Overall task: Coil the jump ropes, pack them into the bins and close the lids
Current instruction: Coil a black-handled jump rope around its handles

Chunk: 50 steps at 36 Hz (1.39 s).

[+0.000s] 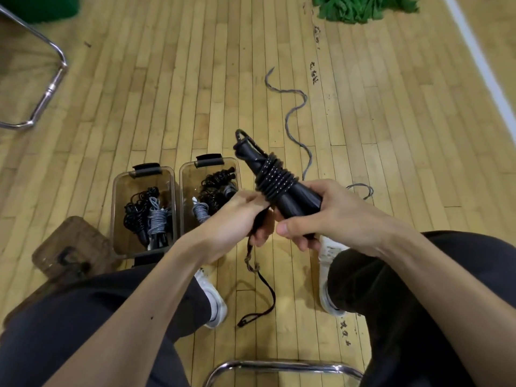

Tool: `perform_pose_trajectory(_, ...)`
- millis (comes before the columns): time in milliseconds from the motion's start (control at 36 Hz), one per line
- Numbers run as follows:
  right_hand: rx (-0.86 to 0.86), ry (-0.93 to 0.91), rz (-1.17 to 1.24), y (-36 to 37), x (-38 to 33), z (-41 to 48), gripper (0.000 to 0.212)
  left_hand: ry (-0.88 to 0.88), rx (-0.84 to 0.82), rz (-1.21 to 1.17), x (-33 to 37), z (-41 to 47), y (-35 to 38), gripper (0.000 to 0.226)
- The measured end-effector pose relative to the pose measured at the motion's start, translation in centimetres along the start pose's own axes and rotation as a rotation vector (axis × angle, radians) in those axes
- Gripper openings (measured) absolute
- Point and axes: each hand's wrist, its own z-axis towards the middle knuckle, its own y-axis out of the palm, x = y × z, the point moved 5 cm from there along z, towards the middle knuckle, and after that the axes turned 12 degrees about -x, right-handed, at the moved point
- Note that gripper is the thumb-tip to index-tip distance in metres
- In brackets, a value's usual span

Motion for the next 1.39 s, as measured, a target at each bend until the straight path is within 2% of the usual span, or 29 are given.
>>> perform_pose_trajectory(194,0.113,0.046,-0.021,-0.8,1.3,0.4,0.022,-0.013,0.045,-0.024,-0.2,0.1,0.0,0.035)
perform_pose_trajectory(333,0.309,0.058,0.038,-2.6,1.8,0.4,0.026,-0.016,-0.019,0.035,-0.3,0.1,0.5,0.031)
perform_pose_trajectory(472,0.494,0.127,0.023,-4.3,2.8,0.1,0.029,-0.061,0.011,0.337,-1.1,0.1,0.4,0.031)
perform_pose_trajectory(639,0.525,0.24,-0.084,-4.8,4.2,0.1,0.027,0.083,0.127,0.668,0.3,-0.6,0.4,0.028)
perform_pose_trajectory(806,0.46,0.322,-0.067,-4.1,4.7,0.5,0.026,0.152,0.179,1.112,1.2,-1.4,1.1,0.029)
perform_pose_trajectory(889,0.4,0.374,-0.08,-3.5,4.9,0.9,0.026,0.246,0.208,1.236,1.7,-1.8,1.5,0.035)
perform_pose_trajectory(1000,0.31,0.468,-0.156,-2.6,5.6,1.3,0.026,0.374,0.23,1.332,1.7,-2.1,1.7,0.031)
perform_pose_trajectory(1111,0.181,0.578,-0.21,-1.5,6.2,1.5,0.027,0.351,0.174,1.365,1.3,-2.1,1.5,0.022)
perform_pose_trajectory(1250,-0.019,0.703,-0.306,-0.3,6.4,1.3,0.018,0.166,0.036,1.302,0.8,-1.8,1.5,0.029)
perform_pose_trajectory(1389,-0.203,0.766,-0.384,0.9,6.6,1.5,0.013,0.081,-0.066,1.221,0.0,-1.6,1.7,0.023)
